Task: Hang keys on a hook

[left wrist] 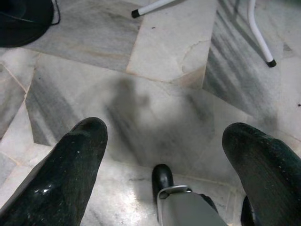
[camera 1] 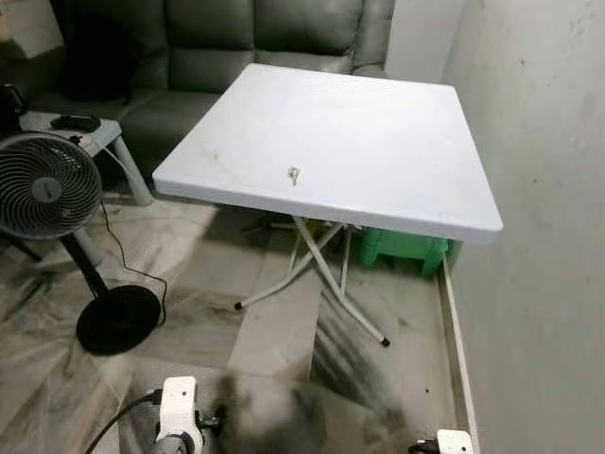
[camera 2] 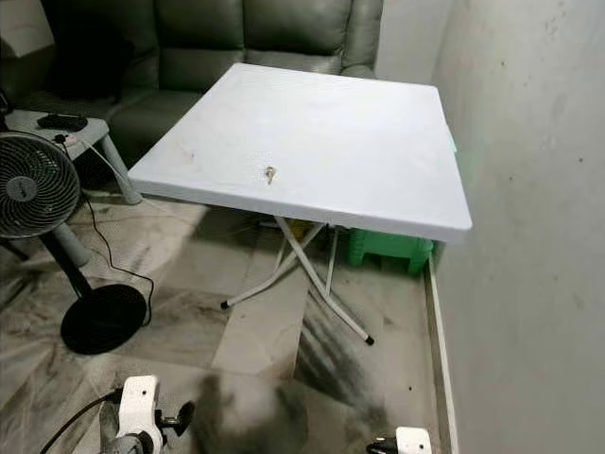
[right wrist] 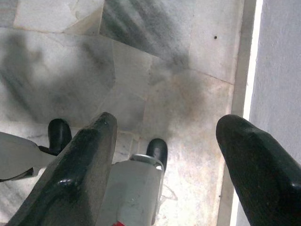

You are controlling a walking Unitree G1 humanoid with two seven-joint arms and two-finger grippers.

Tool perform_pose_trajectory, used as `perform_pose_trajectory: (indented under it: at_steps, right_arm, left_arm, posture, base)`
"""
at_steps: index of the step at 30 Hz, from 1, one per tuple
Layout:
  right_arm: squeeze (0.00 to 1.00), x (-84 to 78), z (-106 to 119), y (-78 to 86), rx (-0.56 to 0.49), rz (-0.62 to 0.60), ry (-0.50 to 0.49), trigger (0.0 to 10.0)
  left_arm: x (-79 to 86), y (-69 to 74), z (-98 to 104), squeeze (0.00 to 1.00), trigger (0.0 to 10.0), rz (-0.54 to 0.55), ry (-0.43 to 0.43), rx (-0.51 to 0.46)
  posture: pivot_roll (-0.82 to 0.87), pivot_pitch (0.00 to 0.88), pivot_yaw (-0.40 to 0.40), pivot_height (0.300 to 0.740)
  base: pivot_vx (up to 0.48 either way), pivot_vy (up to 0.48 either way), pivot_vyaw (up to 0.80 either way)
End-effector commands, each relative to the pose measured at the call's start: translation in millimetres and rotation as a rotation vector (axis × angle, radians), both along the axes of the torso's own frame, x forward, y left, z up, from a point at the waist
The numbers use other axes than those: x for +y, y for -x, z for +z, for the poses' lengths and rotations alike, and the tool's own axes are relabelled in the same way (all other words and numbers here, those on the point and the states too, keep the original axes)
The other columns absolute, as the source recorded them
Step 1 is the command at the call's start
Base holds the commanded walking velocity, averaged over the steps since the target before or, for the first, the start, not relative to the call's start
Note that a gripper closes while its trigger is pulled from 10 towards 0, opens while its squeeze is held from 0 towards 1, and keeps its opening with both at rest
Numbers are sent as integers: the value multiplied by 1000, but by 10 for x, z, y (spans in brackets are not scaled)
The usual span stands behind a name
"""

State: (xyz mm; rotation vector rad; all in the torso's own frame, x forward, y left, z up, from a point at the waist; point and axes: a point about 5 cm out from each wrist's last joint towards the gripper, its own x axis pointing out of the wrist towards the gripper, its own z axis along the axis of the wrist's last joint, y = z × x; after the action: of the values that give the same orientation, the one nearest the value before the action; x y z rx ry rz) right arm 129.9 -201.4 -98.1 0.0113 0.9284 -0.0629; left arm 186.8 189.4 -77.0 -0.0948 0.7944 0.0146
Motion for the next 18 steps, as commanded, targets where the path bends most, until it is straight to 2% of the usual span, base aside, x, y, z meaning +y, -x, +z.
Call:
perform_pose_trajectory:
  at_steps: [1, 18]
  right_arm:
    - [0, 14, 2, -13, -2, 2, -9, 10000]
    - [0, 18, -2, -6, 3, 8, -12, 10000]
  left_arm:
    - [29, -7, 5, 0, 10000, 1, -9, 3]
    - [27, -28, 15, 0, 10000, -9, -12, 1]
  posture:
    - [-30, 0, 8, 740]
    - [-29, 0, 8, 740]
  base:
    - [0, 364, 0]
    - [0, 470, 0]
